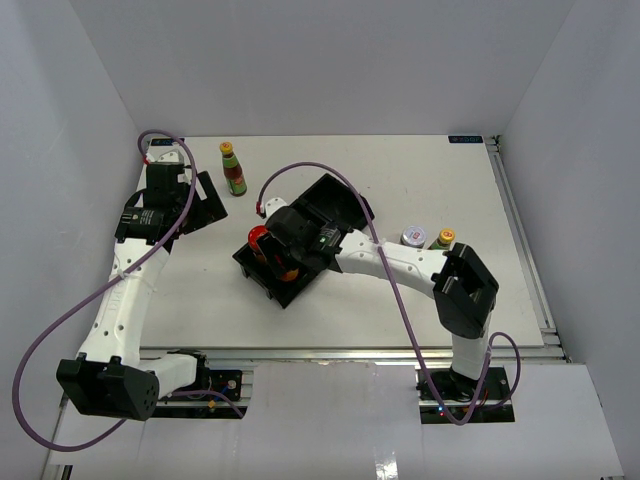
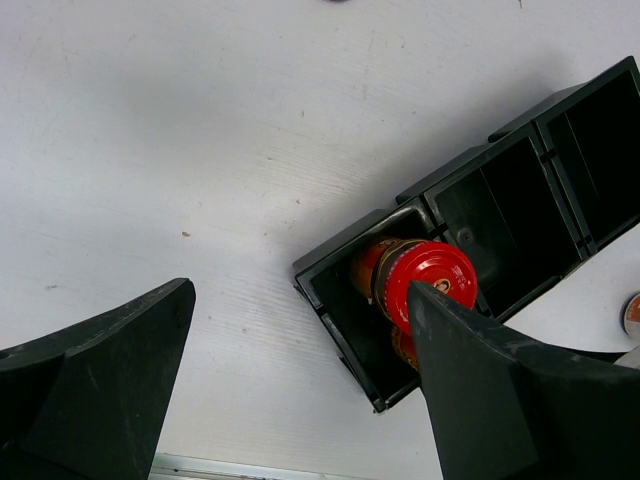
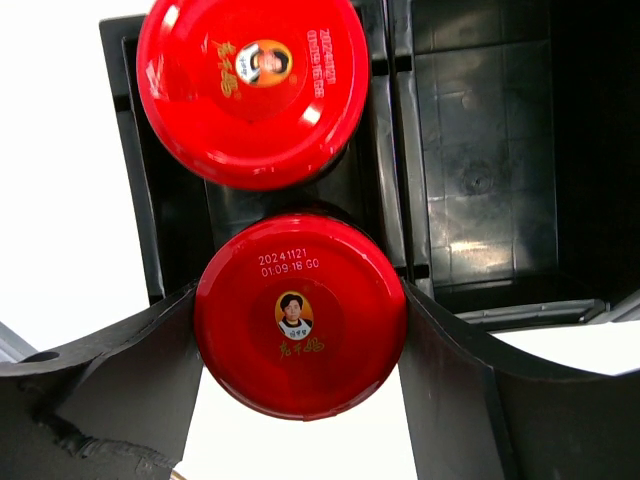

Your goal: Organize the condiment bottles

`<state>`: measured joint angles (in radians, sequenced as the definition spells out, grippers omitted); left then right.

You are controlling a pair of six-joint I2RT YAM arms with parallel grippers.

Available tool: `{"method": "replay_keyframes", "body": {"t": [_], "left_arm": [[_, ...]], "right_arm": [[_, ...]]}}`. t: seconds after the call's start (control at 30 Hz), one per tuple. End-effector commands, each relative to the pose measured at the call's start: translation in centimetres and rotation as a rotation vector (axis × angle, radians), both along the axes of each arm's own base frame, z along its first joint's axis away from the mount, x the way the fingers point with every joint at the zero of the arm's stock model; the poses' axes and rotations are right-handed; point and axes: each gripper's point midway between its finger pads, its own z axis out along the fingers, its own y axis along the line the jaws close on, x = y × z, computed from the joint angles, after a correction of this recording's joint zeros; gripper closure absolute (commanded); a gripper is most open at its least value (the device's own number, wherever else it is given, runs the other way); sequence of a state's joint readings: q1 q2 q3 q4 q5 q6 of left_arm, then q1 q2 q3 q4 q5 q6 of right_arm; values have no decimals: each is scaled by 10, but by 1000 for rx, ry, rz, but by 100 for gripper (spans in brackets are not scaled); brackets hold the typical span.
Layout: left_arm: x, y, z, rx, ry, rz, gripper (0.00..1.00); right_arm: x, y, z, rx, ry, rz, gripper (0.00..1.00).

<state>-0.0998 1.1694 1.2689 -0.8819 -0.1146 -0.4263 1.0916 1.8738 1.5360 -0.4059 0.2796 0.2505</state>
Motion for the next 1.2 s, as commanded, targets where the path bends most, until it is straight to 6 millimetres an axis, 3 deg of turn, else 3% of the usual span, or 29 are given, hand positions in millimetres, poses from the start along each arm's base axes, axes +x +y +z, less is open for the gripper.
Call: {"method": "replay_keyframes", "body": {"t": [0.0, 0.1, 0.17, 0.43, 0.63, 0.77, 0.93, 1.07, 1.17], "left_arm": [[1, 1, 7, -5, -36, -4, 2], [0, 1, 6, -4, -36, -3, 2], [1, 1, 5, -4, -36, -3, 2], [2, -2, 15, -10, -52, -18, 2], [1, -4, 22, -20, -67, -33, 2], [-2, -10, 22, -26, -71, -77, 2], [-5, -15, 20, -33, -83, -120, 2], [-6, -15, 16, -25, -63, -126, 2], [-6, -14, 17, -17, -64, -133, 2]], "right_arm": [[16, 24, 36, 142, -91, -20, 66], [15, 23, 37, 147, -97, -21, 35], [16, 21, 39, 147, -102, -26, 25], [19, -4, 66, 103, -160, -75, 5], [15, -53, 112, 89, -234, -158, 5], [14, -107, 146, 57, -283, -293, 5], [28, -198, 172, 10, -324, -546, 5], [45, -283, 157, 26, -298, -782, 3], [42, -319, 143, 52, -273, -863, 3]]}}
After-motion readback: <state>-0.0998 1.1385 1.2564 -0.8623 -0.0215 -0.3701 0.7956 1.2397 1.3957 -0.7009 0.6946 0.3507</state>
